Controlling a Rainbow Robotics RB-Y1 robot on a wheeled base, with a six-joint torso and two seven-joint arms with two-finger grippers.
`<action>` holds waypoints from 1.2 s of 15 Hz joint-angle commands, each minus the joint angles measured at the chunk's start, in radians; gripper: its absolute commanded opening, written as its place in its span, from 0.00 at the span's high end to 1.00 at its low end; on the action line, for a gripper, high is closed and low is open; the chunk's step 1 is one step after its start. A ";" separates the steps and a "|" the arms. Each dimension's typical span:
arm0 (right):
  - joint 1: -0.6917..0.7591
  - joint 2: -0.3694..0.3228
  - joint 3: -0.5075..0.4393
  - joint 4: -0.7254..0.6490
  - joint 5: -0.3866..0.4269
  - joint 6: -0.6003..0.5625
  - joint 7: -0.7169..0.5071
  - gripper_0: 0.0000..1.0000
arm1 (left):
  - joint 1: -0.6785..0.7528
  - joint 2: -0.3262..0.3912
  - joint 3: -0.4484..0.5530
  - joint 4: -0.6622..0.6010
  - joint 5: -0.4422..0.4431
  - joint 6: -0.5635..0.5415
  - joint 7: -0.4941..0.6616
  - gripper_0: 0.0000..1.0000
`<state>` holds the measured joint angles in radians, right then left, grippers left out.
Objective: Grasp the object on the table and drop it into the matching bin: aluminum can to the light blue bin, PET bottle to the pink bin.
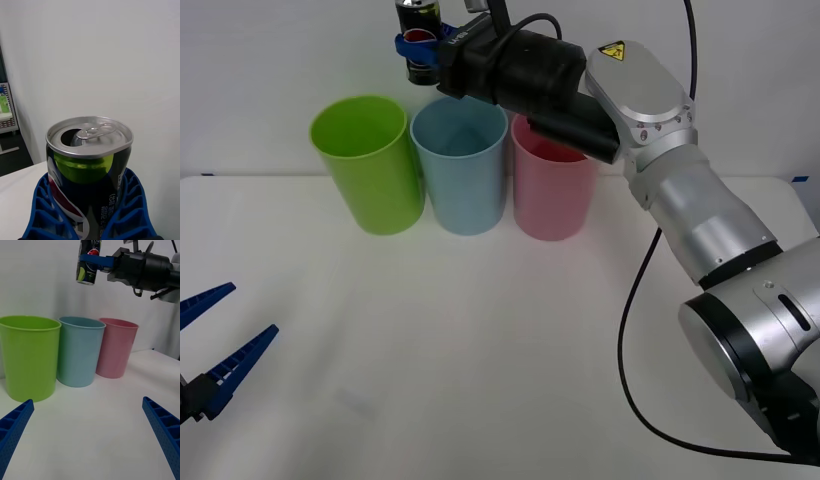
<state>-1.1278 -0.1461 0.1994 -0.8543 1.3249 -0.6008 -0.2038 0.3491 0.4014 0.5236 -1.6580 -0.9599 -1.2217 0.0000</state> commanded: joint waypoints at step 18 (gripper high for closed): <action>-0.033 0.052 -0.011 0.061 0.077 0.200 0.053 1.00 | 0.000 0.000 0.000 0.000 0.000 0.000 0.000 0.00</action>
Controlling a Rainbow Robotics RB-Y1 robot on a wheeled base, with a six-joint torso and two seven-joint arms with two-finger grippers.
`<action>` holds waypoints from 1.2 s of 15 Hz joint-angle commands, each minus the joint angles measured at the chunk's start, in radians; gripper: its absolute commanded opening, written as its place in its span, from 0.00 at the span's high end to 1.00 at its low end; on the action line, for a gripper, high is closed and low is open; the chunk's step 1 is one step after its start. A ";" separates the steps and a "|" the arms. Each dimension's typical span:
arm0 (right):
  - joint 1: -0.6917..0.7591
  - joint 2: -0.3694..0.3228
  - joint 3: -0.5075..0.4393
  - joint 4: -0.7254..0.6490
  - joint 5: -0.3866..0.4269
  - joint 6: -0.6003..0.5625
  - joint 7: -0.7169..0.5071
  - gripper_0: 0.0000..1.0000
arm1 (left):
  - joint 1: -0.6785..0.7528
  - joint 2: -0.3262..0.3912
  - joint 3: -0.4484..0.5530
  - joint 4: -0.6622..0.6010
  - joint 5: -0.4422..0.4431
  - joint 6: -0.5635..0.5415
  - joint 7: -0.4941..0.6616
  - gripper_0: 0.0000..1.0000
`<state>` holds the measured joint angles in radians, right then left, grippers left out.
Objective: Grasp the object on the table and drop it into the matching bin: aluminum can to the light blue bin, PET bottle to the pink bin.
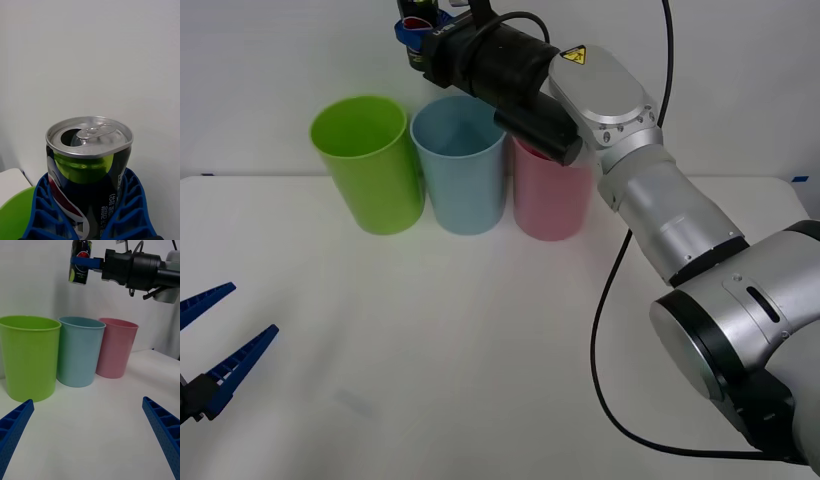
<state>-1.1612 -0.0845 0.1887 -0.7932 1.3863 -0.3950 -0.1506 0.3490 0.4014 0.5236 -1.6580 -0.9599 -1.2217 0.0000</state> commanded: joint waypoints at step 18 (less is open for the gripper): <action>0.041 -0.126 0.020 -0.044 -0.098 -0.235 -0.009 0.00 | 0.000 0.000 0.000 0.000 0.000 0.000 0.000 0.00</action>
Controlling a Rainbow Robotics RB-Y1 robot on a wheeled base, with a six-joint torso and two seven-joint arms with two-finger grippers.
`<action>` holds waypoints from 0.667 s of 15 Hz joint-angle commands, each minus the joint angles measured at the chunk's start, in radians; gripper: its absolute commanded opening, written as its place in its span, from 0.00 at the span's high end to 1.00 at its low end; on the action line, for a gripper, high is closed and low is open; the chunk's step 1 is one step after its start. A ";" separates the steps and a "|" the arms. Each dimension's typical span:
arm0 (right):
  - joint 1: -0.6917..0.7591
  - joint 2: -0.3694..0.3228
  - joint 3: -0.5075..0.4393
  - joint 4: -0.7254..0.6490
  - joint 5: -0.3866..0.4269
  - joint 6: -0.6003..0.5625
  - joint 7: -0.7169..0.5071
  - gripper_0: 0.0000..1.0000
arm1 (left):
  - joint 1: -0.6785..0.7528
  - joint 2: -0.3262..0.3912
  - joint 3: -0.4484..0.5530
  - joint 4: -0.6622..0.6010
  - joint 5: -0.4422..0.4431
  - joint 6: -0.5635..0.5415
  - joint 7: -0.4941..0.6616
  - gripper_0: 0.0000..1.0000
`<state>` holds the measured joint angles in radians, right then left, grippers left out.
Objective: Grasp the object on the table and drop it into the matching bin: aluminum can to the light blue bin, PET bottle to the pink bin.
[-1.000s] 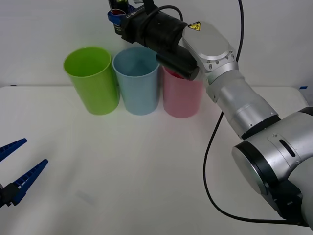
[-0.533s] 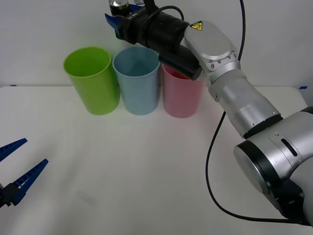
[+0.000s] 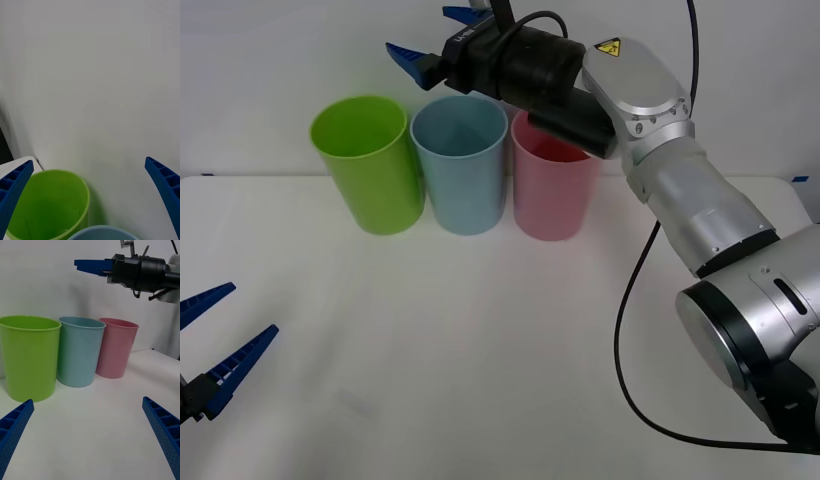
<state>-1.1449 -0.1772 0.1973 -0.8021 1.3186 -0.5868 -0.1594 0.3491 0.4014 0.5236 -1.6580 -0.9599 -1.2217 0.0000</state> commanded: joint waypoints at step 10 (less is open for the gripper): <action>0.416 -0.389 0.157 -0.663 -0.190 -0.045 -0.120 0.00 | 0.000 0.000 0.000 0.000 0.000 0.000 0.000 0.00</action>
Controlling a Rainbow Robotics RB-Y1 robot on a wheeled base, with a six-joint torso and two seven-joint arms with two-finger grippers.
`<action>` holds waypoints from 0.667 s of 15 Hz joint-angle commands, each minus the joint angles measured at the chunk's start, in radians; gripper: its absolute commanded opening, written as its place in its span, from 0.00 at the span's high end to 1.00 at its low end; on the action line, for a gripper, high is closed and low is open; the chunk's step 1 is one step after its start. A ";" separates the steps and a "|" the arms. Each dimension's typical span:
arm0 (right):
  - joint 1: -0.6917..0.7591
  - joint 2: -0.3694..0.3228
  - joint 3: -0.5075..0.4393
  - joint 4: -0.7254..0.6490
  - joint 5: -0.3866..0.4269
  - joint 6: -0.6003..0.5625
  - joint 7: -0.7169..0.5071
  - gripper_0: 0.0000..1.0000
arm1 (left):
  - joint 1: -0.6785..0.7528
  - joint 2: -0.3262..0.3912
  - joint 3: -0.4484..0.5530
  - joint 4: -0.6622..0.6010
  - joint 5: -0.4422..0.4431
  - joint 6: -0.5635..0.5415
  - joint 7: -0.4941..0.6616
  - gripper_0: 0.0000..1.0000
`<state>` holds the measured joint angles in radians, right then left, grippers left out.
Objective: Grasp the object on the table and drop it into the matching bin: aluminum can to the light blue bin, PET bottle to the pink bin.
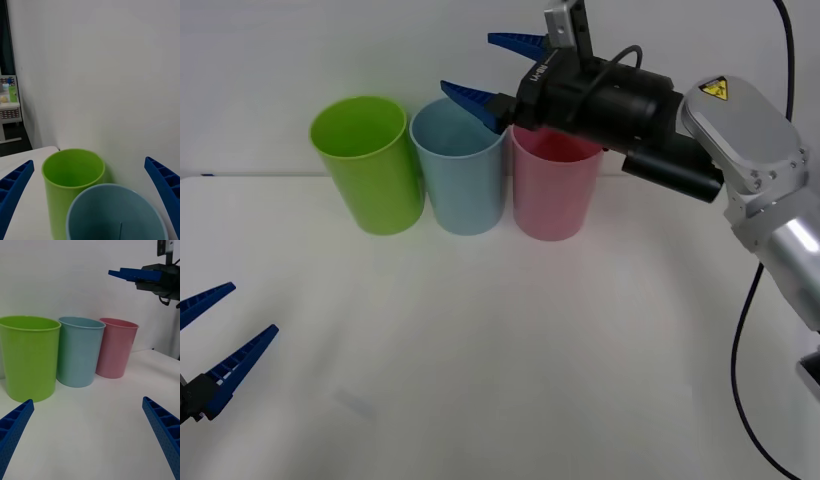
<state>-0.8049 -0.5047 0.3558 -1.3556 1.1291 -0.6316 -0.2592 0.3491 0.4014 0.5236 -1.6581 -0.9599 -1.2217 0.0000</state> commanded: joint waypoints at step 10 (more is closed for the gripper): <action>0.529 -0.242 -0.112 -0.427 -0.035 -0.072 -0.014 0.00 | 0.000 0.000 0.000 0.000 0.000 0.000 0.000 0.00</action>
<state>-0.3090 -0.7534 0.2658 -1.7791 1.0939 -0.6824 -0.2744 0.3491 0.4014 0.5236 -1.6581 -0.9599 -1.2217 0.0000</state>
